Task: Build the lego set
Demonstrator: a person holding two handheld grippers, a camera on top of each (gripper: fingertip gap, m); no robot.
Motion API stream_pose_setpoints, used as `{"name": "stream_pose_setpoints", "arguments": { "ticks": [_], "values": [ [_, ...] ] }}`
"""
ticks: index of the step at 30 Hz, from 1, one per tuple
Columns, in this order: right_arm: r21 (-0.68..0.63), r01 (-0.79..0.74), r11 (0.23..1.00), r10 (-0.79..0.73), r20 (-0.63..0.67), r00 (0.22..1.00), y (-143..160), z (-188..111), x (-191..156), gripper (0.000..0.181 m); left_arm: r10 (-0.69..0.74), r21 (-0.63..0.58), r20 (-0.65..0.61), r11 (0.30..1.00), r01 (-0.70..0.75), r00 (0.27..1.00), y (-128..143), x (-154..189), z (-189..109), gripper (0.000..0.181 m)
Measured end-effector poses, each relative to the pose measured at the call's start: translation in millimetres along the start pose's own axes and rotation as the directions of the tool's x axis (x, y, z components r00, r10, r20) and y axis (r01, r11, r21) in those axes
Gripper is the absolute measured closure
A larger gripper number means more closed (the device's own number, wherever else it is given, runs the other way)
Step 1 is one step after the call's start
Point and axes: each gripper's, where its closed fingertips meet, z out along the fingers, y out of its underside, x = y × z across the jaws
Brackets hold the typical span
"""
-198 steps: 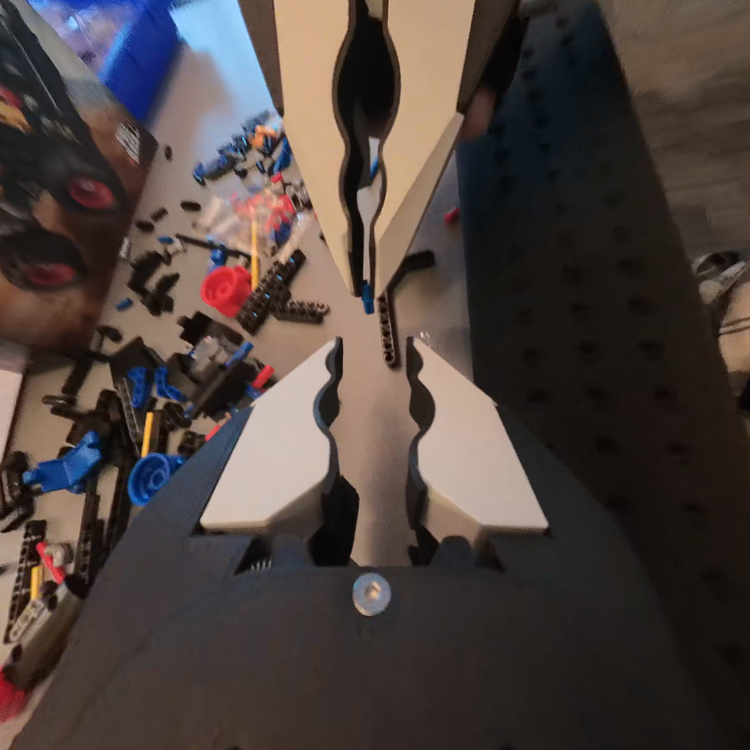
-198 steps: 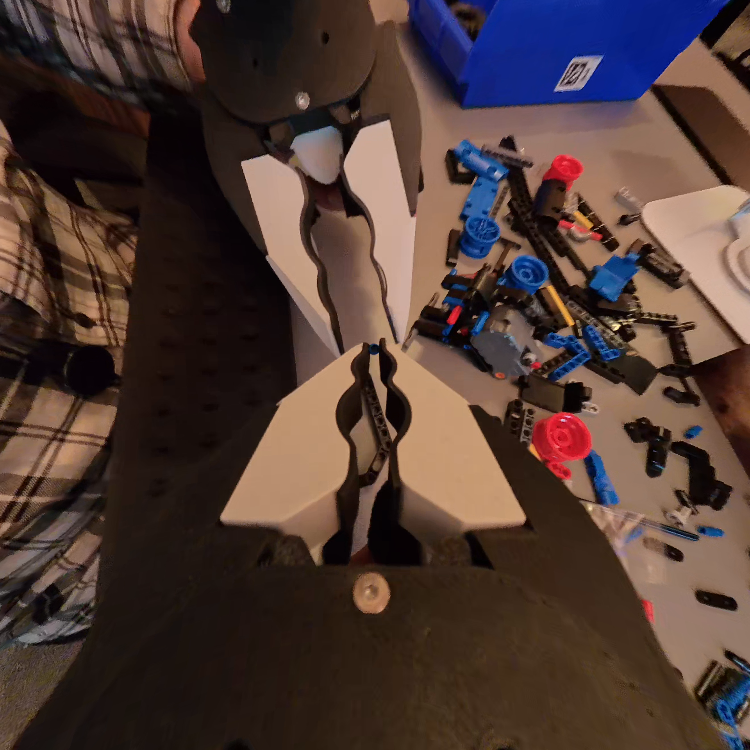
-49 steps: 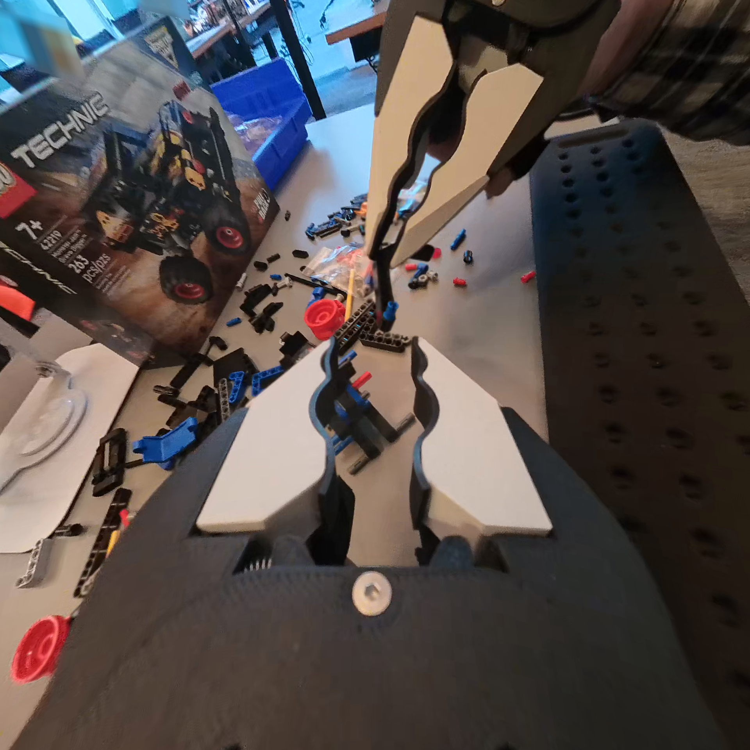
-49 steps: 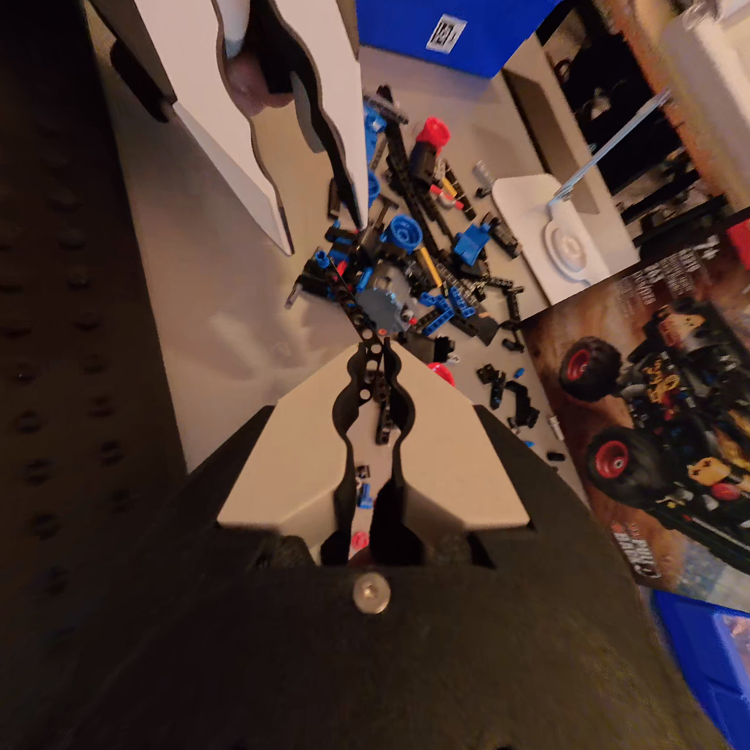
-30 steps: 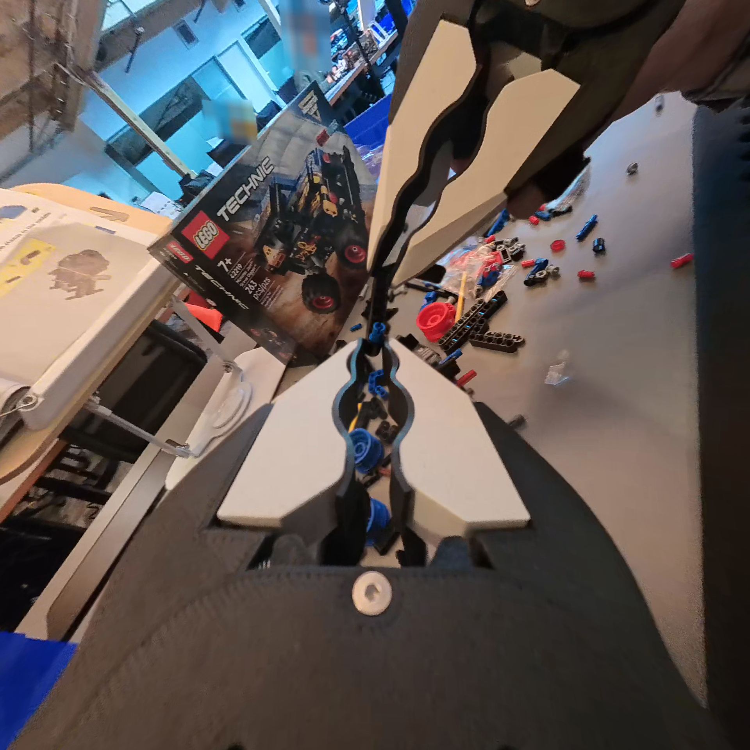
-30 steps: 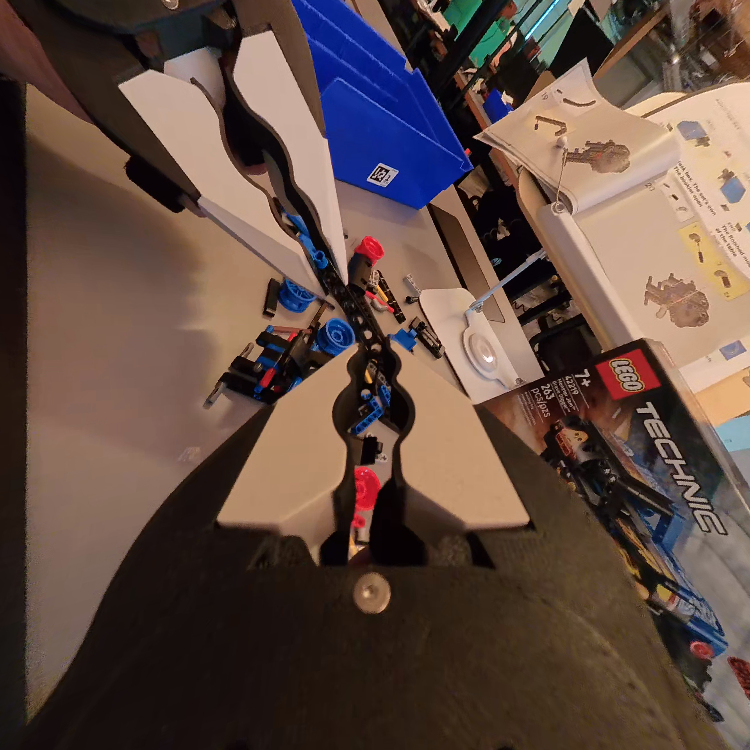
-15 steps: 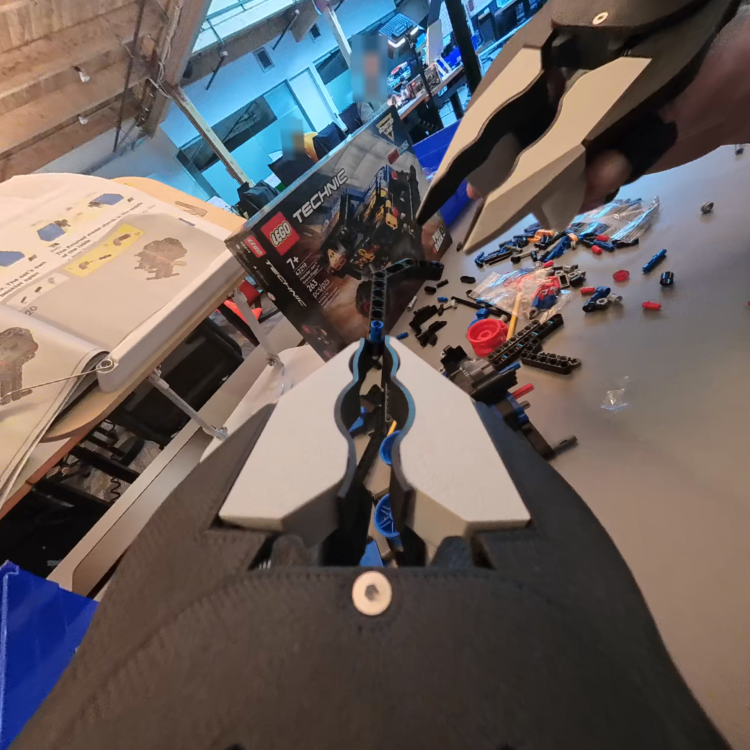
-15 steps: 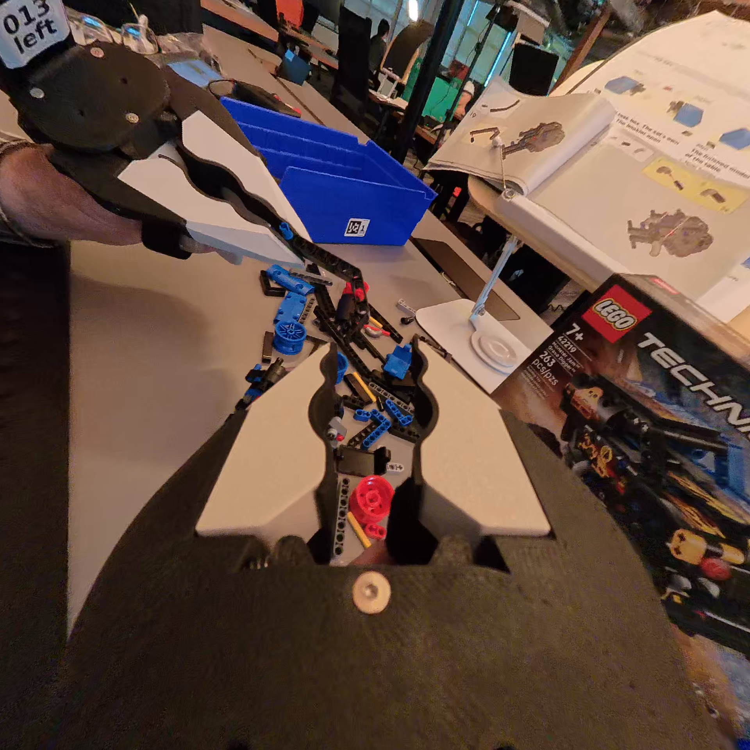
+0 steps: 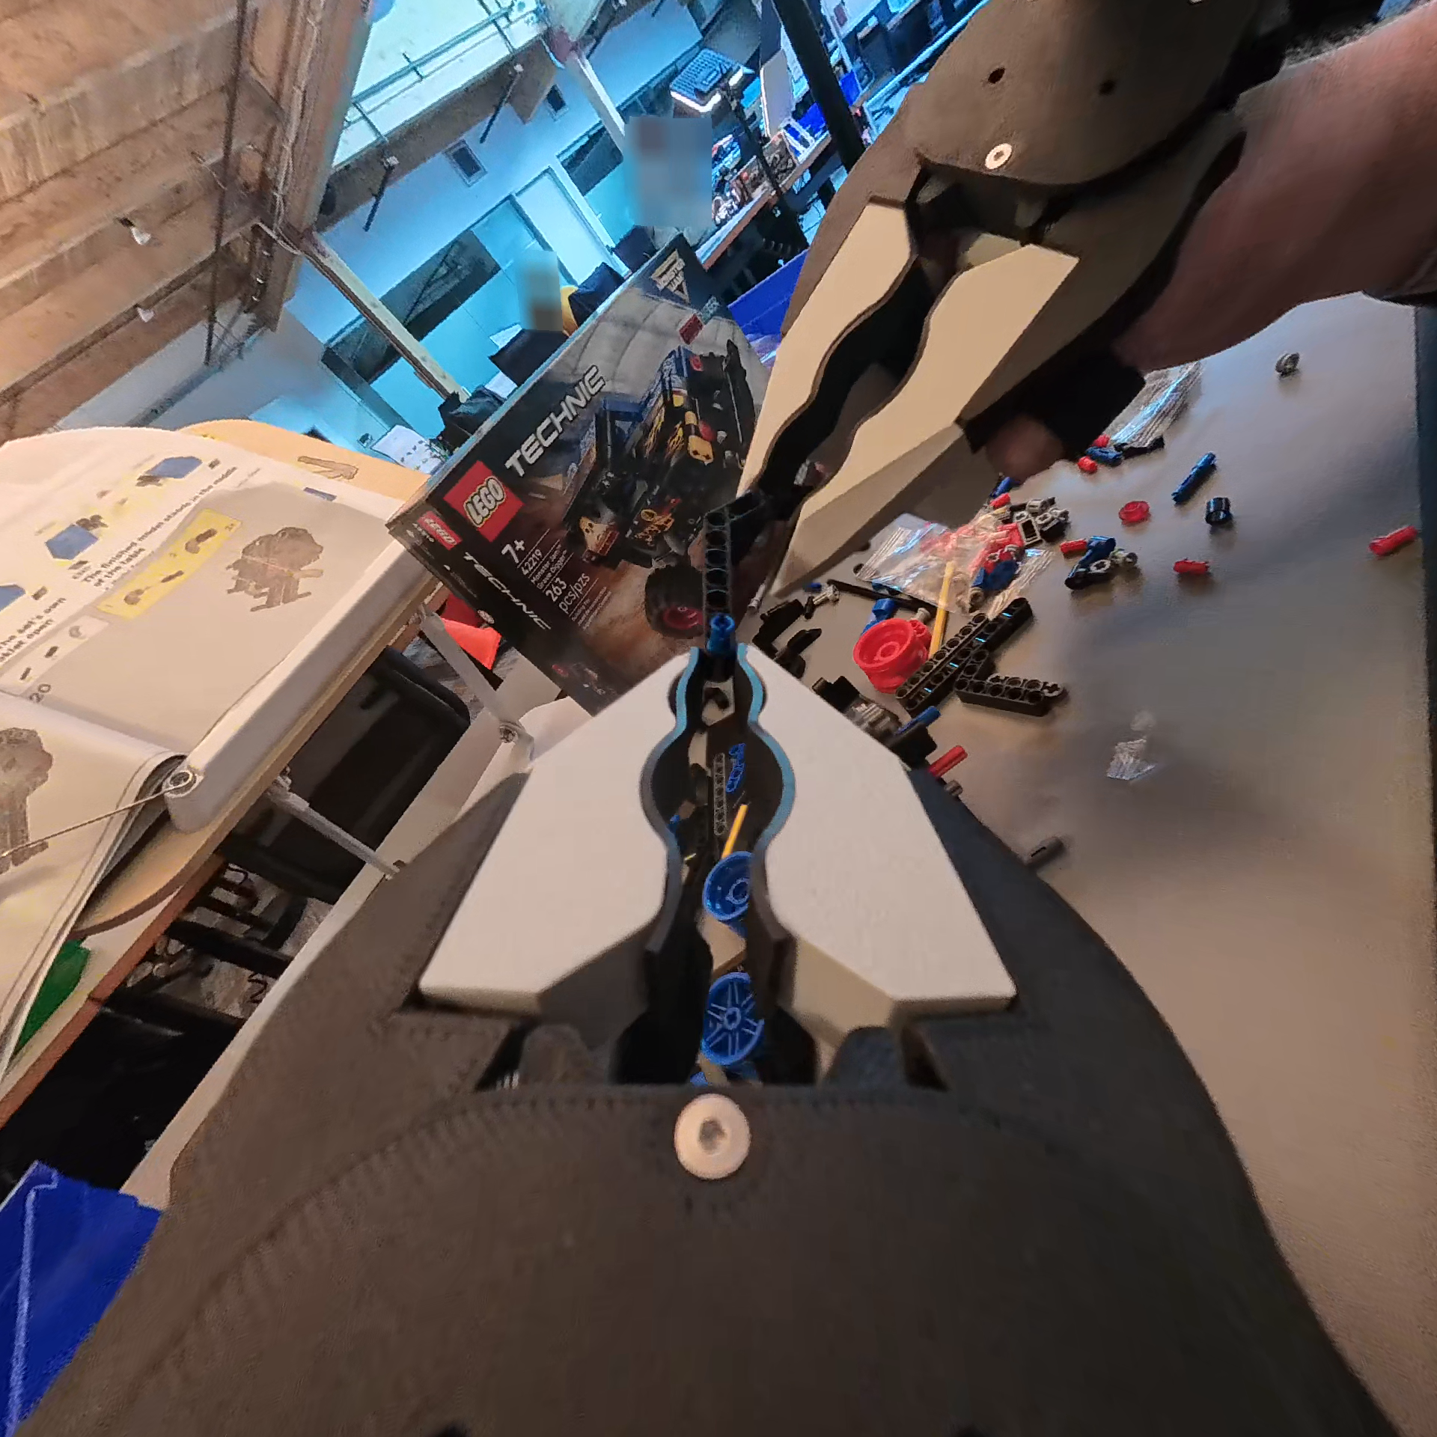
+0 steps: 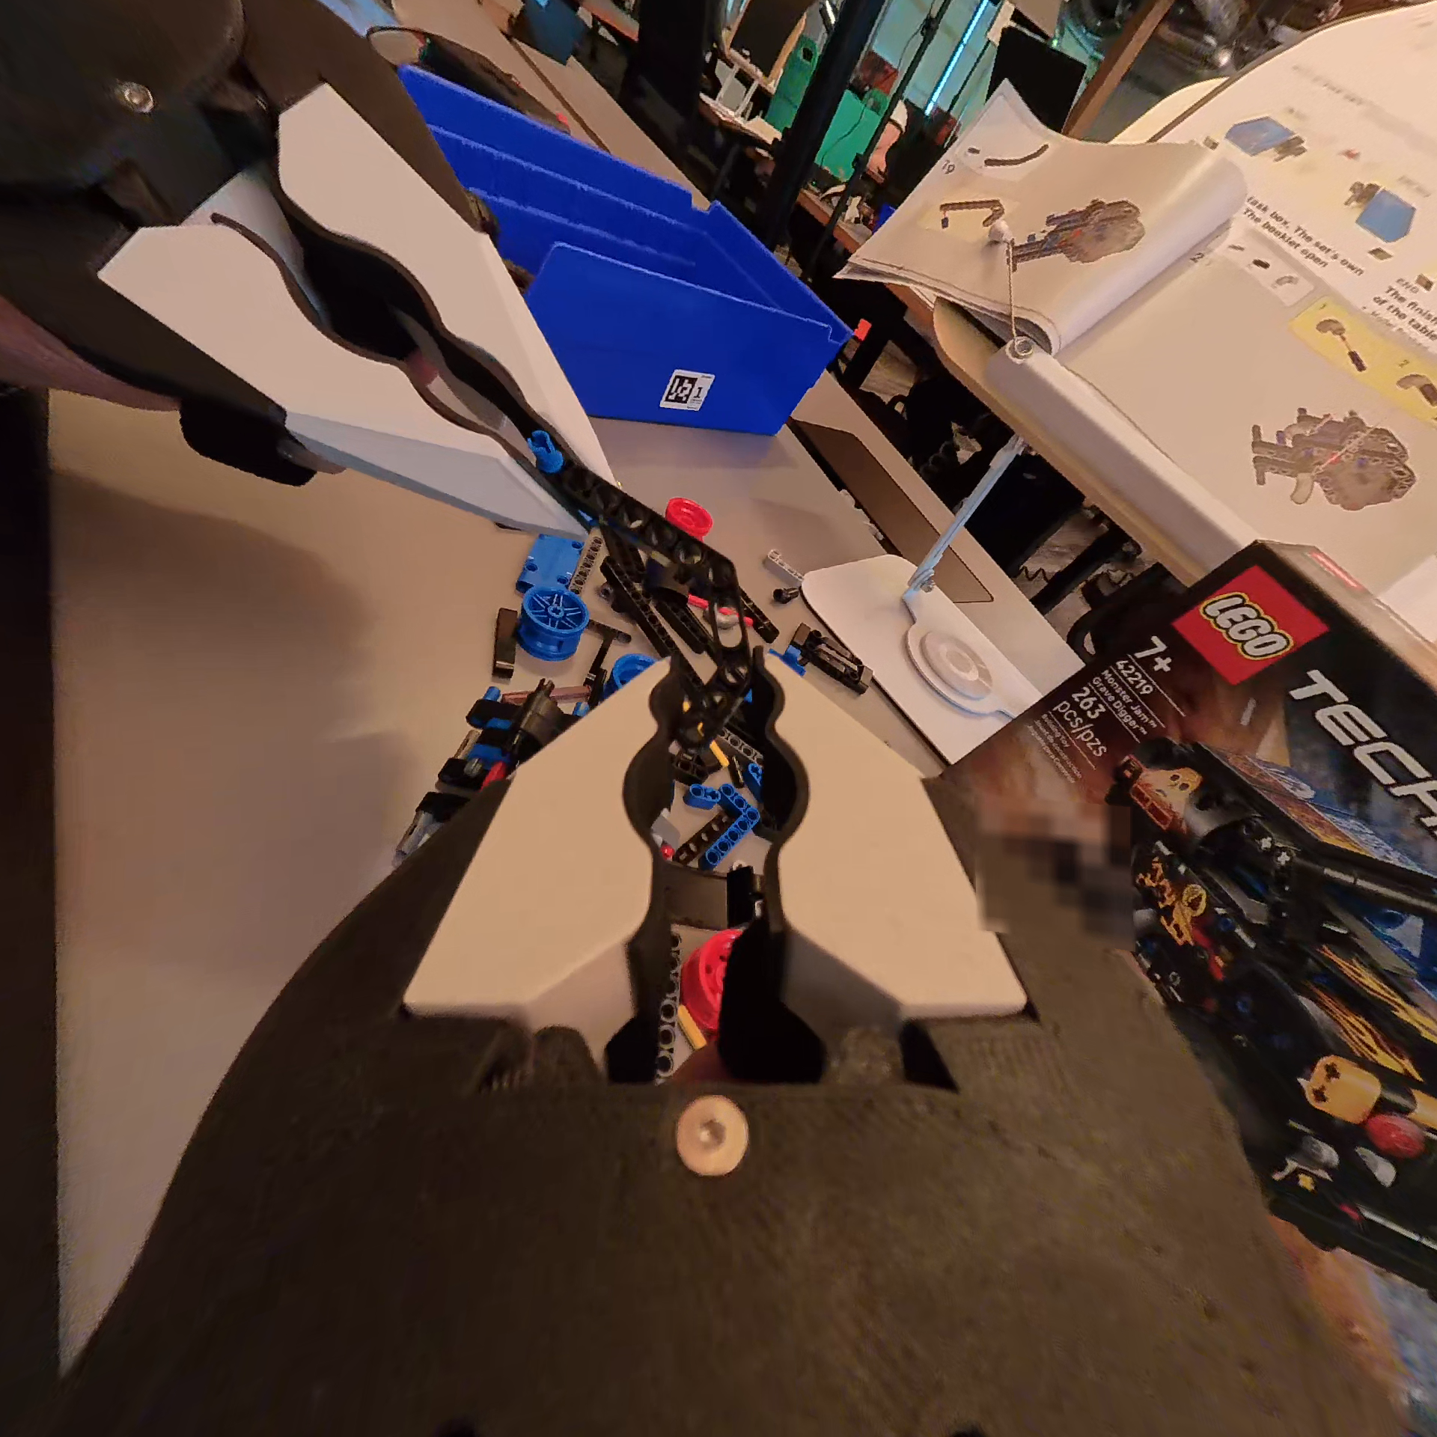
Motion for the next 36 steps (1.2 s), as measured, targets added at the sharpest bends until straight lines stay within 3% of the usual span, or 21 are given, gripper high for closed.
{"name": "stream_pose_setpoints", "arguments": {
  "ticks": [14,18,23,27,36],
  "values": [
    [0.054,-0.044,0.998,0.045,-0.021,0.999,-4.2,-4.0,7.1,0.171,-0.010,-0.006,0.006,1.000,0.010,1.000,2.9,1.2,3.0,0.162],
    [0.058,-0.055,0.997,0.055,-0.011,0.998,-3.5,-4.8,6.2,0.169,0.028,0.001,-0.004,1.000,-0.028,1.000,-0.1,6.7,3.0,0.176],
    [0.031,-0.063,0.997,0.063,0.023,0.998,4.2,-3.0,2.7,0.168,0.069,-0.048,0.006,0.996,-0.069,0.998,5.1,7.1,4.9,0.176],
    [0.004,0.053,0.999,-0.053,-0.021,0.998,7.4,-4.4,4.0,0.160,0.102,-0.068,0.009,0.993,-0.102,0.995,5.9,8.6,5.3,0.177],
    [-0.039,0.162,0.986,-0.163,-0.017,0.987,13.8,1.1,-3.4,0.174,0.171,-0.079,-0.016,0.982,-0.171,0.985,4.7,19.6,7.4,0.177]
  ]
}}
